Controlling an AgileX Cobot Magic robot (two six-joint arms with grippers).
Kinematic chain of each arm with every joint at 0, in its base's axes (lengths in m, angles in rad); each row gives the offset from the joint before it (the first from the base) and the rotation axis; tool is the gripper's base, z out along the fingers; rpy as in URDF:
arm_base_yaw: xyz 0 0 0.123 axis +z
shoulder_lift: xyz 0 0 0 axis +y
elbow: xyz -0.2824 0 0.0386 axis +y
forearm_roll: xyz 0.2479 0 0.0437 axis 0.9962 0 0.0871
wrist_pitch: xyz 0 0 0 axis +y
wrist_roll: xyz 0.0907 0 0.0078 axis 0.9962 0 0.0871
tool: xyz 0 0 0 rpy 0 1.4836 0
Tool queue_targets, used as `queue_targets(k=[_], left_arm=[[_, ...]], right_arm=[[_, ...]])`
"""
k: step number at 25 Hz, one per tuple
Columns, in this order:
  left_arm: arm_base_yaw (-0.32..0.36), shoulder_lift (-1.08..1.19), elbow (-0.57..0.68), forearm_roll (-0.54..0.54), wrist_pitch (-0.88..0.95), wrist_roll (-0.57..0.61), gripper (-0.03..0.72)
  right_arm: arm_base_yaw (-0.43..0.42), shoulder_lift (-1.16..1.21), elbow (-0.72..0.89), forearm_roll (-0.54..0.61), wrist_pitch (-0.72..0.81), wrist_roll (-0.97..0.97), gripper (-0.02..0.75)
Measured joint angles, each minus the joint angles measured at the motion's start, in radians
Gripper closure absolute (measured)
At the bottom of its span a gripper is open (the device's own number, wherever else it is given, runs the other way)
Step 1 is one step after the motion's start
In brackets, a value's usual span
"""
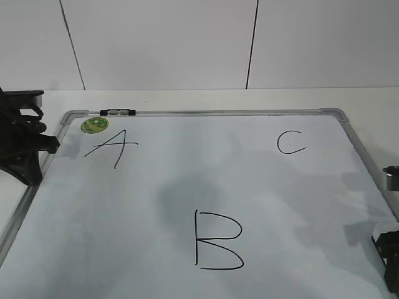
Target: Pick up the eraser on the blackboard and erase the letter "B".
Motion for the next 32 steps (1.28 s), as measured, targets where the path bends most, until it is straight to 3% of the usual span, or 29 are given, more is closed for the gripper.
queue_targets(k=[24, 32], left_arm=[[0.000, 0.000, 0.000, 0.000, 0.000, 0.000, 0.655], [0.000, 0.000, 0.000, 0.000, 0.000, 0.000, 0.655]], right_arm=[[0.000, -0.041, -0.071, 0.002, 0.001, 0.000, 0.158], [0.137, -0.041, -0.107, 0.030, 0.015, -0.004, 0.158]])
